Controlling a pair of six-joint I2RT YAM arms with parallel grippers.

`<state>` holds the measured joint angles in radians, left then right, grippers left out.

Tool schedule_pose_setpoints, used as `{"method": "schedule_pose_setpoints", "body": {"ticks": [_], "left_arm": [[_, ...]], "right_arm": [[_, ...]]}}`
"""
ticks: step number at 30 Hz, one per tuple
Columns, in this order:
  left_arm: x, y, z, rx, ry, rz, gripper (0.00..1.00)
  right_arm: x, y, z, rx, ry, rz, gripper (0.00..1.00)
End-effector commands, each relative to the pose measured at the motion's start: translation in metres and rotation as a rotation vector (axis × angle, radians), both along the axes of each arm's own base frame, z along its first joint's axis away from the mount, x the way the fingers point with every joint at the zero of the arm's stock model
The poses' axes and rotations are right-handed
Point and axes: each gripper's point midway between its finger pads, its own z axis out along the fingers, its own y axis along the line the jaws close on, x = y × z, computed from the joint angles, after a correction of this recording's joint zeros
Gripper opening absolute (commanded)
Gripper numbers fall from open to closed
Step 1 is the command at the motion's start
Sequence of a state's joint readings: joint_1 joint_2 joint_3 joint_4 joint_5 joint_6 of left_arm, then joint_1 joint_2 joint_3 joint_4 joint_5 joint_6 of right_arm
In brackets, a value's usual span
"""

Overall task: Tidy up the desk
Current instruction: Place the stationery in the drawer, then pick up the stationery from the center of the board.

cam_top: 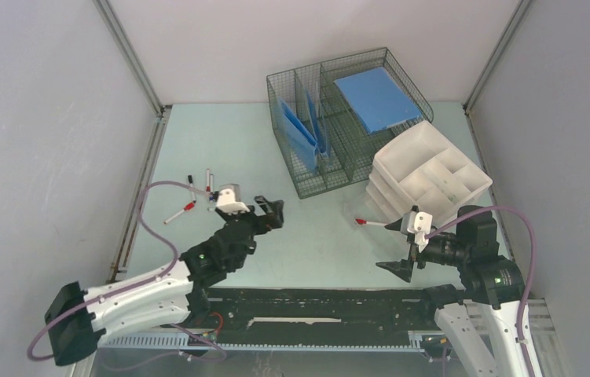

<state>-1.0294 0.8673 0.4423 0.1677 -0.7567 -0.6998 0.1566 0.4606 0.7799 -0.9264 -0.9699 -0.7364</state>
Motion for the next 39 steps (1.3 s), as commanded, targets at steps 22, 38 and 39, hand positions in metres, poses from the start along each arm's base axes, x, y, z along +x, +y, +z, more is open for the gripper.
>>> {"method": "schedule_pose_setpoints", "body": {"ticks": [22, 38, 39], "left_arm": [[0.033, 0.147, -0.092, -0.054, 0.486, 0.584, 0.84], [0.067, 0.169, -0.119, -0.059, 0.640, 0.673, 0.77], [0.069, 0.169, -0.120, -0.057, 0.649, 0.674, 0.76]], "right_arm": [[0.001, -0.001, 0.000, -0.006, -0.019, 0.003, 0.97], [0.001, -0.001, 0.000, -0.006, -0.021, 0.003, 0.97], [0.001, -0.001, 0.000, -0.005, -0.021, 0.003, 0.97]]}}
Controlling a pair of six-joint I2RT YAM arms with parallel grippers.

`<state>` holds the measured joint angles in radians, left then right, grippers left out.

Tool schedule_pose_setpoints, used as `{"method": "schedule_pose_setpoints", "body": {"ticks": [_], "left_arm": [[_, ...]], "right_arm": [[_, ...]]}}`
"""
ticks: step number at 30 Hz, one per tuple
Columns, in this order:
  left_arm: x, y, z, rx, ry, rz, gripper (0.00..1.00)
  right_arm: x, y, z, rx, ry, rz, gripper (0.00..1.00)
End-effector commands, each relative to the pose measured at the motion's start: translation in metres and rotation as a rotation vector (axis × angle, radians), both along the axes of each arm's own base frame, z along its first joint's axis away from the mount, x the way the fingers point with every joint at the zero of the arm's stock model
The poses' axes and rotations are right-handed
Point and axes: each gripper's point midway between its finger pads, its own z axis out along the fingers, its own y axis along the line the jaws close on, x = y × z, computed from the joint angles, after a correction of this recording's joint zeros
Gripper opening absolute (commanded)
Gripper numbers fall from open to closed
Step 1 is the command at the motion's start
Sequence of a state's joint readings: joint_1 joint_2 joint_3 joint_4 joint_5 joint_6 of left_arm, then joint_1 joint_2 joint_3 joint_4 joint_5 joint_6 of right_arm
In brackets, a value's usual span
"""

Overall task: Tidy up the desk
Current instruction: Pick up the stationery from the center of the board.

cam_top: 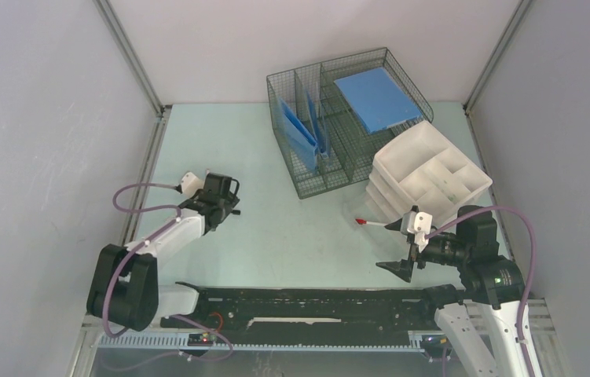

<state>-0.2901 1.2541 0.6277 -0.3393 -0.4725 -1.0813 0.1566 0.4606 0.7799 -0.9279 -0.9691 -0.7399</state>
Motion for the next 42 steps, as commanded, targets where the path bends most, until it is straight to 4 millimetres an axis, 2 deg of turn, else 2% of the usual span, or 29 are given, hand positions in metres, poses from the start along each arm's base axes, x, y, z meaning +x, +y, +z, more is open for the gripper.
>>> {"method": "schedule_pose_setpoints", "body": {"ticks": [1, 11, 18, 25, 31, 42], "left_arm": [[0.016, 0.003, 0.006, -0.009, 0.007, 0.016, 0.76], [0.027, 0.007, -0.003, 0.017, 0.109, 0.014, 0.70], [0.030, 0.010, -0.018, 0.060, 0.255, -0.004, 0.64], [0.033, 0.008, -0.027, 0.065, 0.325, -0.022, 0.59], [0.035, 0.009, -0.027, 0.076, 0.350, -0.024, 0.55], [0.035, 0.010, -0.026, 0.087, 0.374, -0.022, 0.43]], "right_arm": [[0.001, -0.001, 0.000, -0.004, -0.020, 0.002, 0.97], [0.000, -0.001, 0.001, -0.003, -0.026, 0.001, 0.97], [0.000, -0.001, 0.001, -0.003, -0.026, 0.000, 0.97], [0.000, -0.001, 0.001, -0.004, -0.029, -0.001, 0.97], [0.000, -0.001, 0.001, -0.003, -0.031, -0.001, 0.97], [-0.001, -0.001, 0.003, -0.002, -0.038, 0.000, 0.97]]}}
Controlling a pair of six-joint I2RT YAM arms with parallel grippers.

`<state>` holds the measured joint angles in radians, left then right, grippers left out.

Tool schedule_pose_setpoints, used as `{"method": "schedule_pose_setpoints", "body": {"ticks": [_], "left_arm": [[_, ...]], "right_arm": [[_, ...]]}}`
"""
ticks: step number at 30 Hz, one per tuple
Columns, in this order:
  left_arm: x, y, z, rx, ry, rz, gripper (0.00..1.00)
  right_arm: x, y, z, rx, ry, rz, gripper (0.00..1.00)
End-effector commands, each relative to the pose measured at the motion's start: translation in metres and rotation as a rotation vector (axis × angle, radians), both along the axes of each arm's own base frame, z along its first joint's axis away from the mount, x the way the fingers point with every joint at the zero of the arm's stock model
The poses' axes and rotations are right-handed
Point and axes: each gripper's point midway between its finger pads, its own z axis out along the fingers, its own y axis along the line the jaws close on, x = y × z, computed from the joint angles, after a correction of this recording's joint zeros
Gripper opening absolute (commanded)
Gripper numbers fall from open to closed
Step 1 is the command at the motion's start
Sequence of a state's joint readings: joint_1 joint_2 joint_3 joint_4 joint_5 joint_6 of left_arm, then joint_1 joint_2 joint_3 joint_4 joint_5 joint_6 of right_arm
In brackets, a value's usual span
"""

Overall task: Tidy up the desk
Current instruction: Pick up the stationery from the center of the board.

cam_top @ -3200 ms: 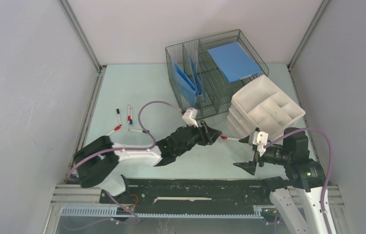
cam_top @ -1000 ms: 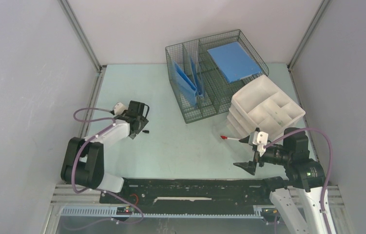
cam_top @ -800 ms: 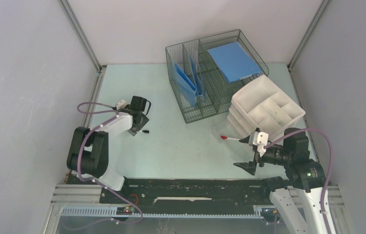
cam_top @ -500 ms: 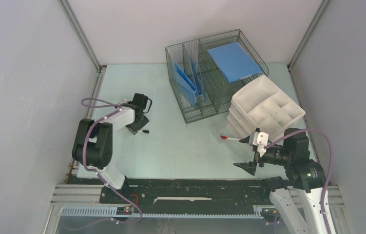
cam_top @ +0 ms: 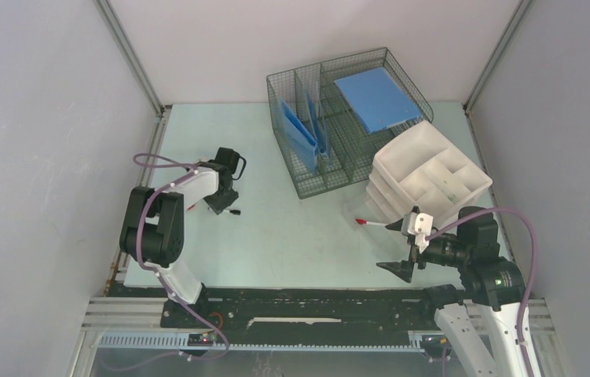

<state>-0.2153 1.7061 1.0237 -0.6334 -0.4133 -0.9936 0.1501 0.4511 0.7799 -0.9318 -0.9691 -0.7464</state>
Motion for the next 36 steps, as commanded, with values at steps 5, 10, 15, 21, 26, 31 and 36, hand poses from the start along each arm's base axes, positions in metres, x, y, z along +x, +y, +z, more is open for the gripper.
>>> {"method": "schedule_pose_setpoints", "body": {"ticks": [5, 10, 15, 21, 26, 31, 36], "left_arm": [[0.004, -0.002, 0.006, -0.016, -0.002, -0.002, 0.38], [-0.002, -0.010, 0.005, -0.033, -0.008, -0.009, 0.34], [-0.006, -0.022, -0.001, -0.051, -0.006, -0.022, 0.35], [-0.015, -0.031, -0.022, -0.072, 0.052, -0.028, 0.36], [-0.023, -0.034, -0.028, -0.081, 0.063, -0.042, 0.29], [-0.033, -0.039, -0.023, -0.076, 0.044, -0.076, 0.14], [-0.045, -0.053, -0.012, -0.084, 0.011, -0.134, 0.02]], "right_arm": [[-0.001, 0.000, 0.002, 0.000, -0.026, 0.005, 0.97], [-0.002, 0.000, 0.003, 0.002, -0.033, 0.010, 0.97], [-0.004, 0.001, 0.004, 0.002, -0.041, 0.019, 0.97], [-0.006, 0.002, 0.003, -0.001, -0.047, 0.029, 0.97], [-0.008, 0.003, 0.003, -0.005, -0.051, 0.039, 0.97], [-0.008, 0.003, 0.003, -0.005, -0.054, 0.040, 0.97], [-0.009, 0.003, 0.004, -0.003, -0.053, 0.043, 0.97]]}}
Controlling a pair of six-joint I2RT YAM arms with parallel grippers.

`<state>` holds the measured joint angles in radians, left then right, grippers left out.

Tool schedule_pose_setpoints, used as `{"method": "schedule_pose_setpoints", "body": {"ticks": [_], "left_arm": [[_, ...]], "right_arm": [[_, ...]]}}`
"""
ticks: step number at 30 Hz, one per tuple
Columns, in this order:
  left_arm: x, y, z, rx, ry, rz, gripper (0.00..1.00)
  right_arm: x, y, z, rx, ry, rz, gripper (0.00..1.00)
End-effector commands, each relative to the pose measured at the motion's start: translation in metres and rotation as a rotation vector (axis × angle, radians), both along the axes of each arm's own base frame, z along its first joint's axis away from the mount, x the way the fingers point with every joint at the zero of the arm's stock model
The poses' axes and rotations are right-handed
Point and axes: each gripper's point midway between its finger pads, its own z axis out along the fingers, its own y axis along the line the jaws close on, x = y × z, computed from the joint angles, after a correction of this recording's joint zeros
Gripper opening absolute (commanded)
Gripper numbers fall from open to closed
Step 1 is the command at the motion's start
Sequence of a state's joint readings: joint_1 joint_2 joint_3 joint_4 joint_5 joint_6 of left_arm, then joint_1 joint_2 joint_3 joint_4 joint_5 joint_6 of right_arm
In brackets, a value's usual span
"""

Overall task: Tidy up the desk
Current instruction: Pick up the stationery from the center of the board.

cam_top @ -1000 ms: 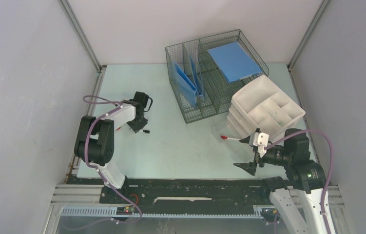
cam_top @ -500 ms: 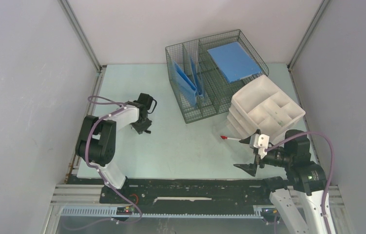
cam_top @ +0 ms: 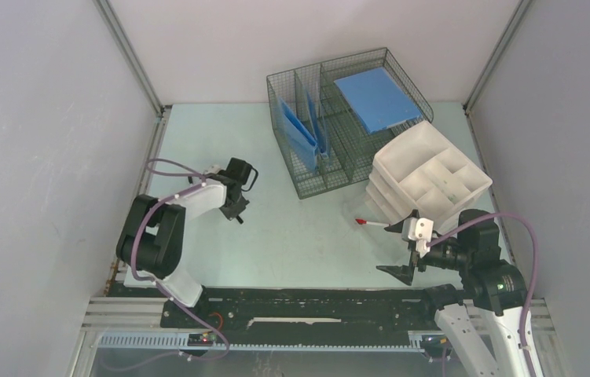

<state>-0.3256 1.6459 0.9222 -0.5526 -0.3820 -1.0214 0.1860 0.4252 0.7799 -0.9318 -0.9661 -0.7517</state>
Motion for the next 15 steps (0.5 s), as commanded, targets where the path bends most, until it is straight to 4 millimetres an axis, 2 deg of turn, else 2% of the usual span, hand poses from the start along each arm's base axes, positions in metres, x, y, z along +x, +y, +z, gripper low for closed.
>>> {"method": "schedule_pose_setpoints", "body": {"ticks": [1, 8, 15], "left_arm": [[-0.031, -0.018, -0.003, -0.034, 0.042, -0.056, 0.01], [-0.047, -0.045, 0.028, -0.073, -0.071, -0.156, 0.00], [-0.063, -0.095, 0.073, -0.213, -0.292, -0.322, 0.00]], "right_arm": [[-0.001, 0.000, 0.001, -0.003, -0.022, 0.009, 0.97], [-0.002, 0.001, 0.001, 0.001, -0.015, 0.016, 0.97], [-0.006, 0.005, 0.001, 0.017, 0.012, 0.049, 0.97]]}}
